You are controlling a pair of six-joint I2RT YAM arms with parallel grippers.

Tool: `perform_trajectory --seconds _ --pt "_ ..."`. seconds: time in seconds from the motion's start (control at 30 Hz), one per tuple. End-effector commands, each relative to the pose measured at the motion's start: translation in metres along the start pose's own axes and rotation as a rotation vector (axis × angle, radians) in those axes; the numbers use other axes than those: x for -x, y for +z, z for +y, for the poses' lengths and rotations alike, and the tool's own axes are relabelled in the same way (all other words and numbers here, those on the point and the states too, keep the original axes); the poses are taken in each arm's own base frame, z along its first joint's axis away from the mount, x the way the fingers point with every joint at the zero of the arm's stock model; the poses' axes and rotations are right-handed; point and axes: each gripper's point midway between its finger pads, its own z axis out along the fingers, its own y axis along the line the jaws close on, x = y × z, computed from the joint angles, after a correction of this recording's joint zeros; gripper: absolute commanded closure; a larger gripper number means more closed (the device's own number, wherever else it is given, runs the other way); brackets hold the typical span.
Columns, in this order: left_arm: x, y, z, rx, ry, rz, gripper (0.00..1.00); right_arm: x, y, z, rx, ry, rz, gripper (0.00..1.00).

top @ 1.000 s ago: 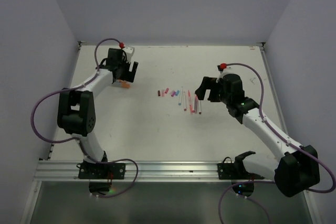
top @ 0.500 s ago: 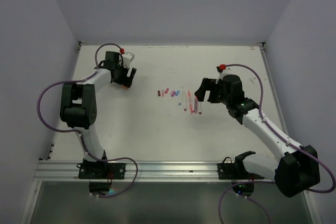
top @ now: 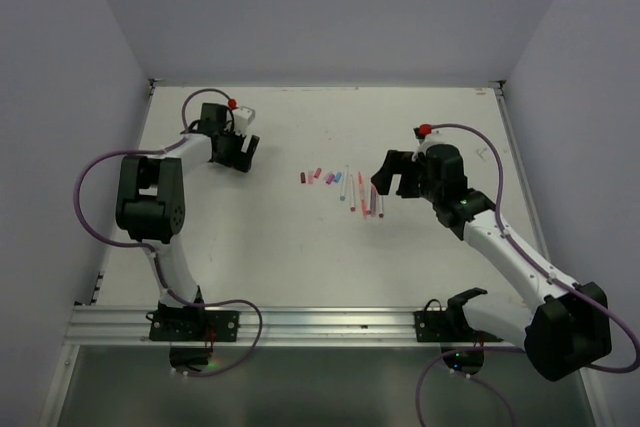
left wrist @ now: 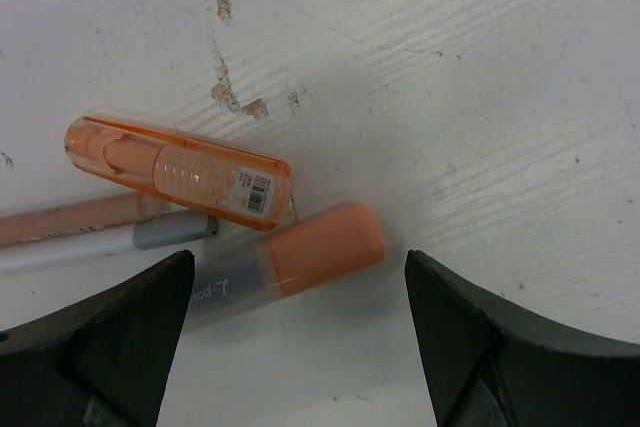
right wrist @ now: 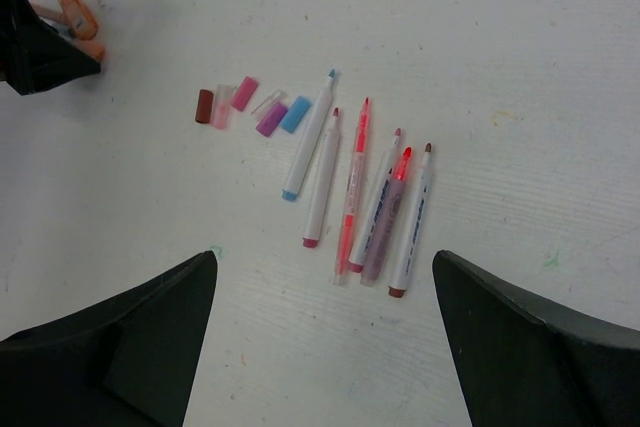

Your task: Open the pen caps

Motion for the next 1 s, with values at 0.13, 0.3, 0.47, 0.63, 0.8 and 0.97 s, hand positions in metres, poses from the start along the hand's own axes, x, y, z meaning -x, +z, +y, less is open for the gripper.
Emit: perform_trajectory --seconds 0.13,0.3,0.47,0.63,0.8,0.97 --pt "-0.012 0.001 -0.006 -0.024 -0.052 0.034 0.16 0.008 -0.008 0.006 0.036 -0.023 -0.045 0.07" --pt "-0.025 -0.008 -0.015 -0.036 -0.111 0.063 0.28 0.011 -0.01 0.009 0.05 -0.02 -0.058 0.07" --pt "-0.047 -0.013 -0.025 -0.05 -0.184 0.12 0.4 0.011 -0.011 0.01 0.057 -0.017 -0.062 0.07" --pt "-0.07 -0.023 -0.039 -0.042 -0.284 0.178 0.48 0.01 -0.012 0.01 0.058 -0.016 -0.062 0.08" --pt "-0.095 -0.036 -0.041 0.045 -0.361 0.244 0.52 0.01 -0.013 0.011 0.061 -0.013 -0.067 0.08" --pt "-0.102 -0.044 -0.04 0.06 -0.364 0.269 0.51 0.009 -0.014 0.01 0.059 -0.015 -0.068 0.08"
